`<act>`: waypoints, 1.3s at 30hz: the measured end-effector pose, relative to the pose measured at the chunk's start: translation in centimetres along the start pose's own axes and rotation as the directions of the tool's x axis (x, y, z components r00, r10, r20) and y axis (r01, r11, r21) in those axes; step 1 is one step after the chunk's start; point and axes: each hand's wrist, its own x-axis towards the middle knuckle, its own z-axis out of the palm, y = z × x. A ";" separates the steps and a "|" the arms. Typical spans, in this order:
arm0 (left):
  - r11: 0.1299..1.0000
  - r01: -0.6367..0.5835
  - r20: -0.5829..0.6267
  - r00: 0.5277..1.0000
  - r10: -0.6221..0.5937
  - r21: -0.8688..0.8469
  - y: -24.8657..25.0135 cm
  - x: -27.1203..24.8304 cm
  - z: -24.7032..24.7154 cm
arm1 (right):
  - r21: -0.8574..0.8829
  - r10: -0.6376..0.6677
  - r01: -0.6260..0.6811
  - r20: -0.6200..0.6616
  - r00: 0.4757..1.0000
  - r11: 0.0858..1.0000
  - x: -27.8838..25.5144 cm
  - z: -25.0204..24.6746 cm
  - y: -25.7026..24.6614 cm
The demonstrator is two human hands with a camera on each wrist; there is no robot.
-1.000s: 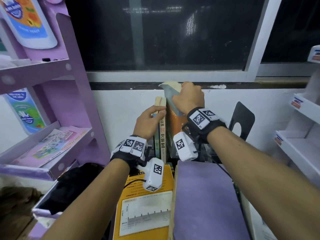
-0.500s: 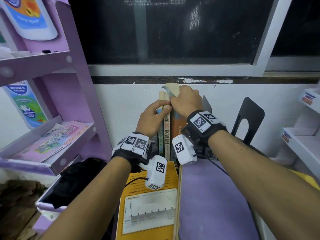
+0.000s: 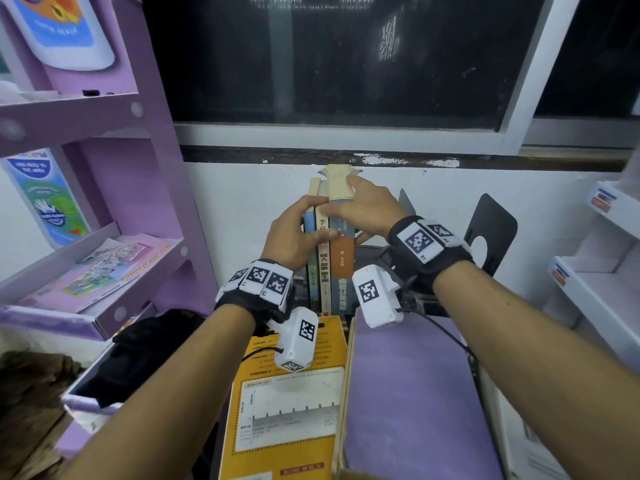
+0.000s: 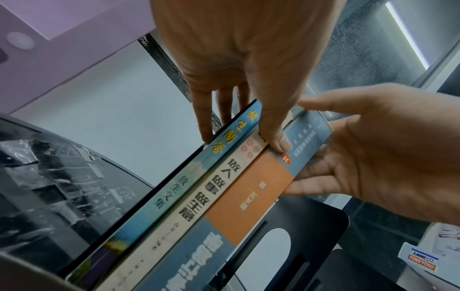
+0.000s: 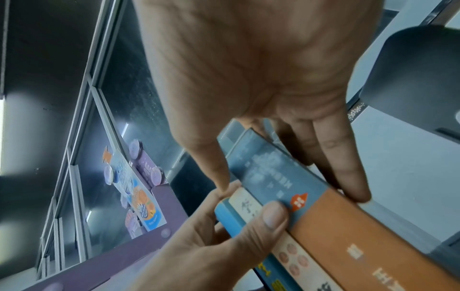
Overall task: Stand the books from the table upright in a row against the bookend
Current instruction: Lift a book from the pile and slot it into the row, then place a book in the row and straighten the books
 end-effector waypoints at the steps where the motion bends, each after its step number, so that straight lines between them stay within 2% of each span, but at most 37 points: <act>1: 1.000 0.000 -0.001 1.000 0.000 -0.003 0.0 0.0 0.0 | -0.009 0.002 -0.002 0.013 1.000 1.000 -0.1 -0.1 0.1; 9: 1.000 0.004 -0.027 1.000 -0.005 -0.016 -0.2 0.1 0.1 | -0.080 -0.060 0.061 0.011 0.998 0.995 0.5 0.0 1.1; 13: 1.000 -0.008 -0.027 1.000 0.008 -0.004 -0.2 0.1 0.0 | -0.139 -0.087 0.082 -0.029 0.996 0.987 0.8 0.5 1.7; 19: 1.000 -0.011 -0.016 1.000 0.011 0.011 -0.3 -0.1 0.1 | -0.160 -0.079 0.069 -0.057 0.995 0.985 0.8 0.8 2.2; 29: 0.993 0.030 0.086 0.995 -0.040 0.113 0.8 -0.3 -1.1 | -0.064 -0.037 0.041 0.058 0.998 0.997 -0.9 -0.1 1.7; 39: 0.980 0.174 0.130 0.974 -0.186 0.097 2.7 -3.2 -1.9 | -0.090 -0.013 0.026 0.140 0.990 0.996 -3.1 -1.8 1.6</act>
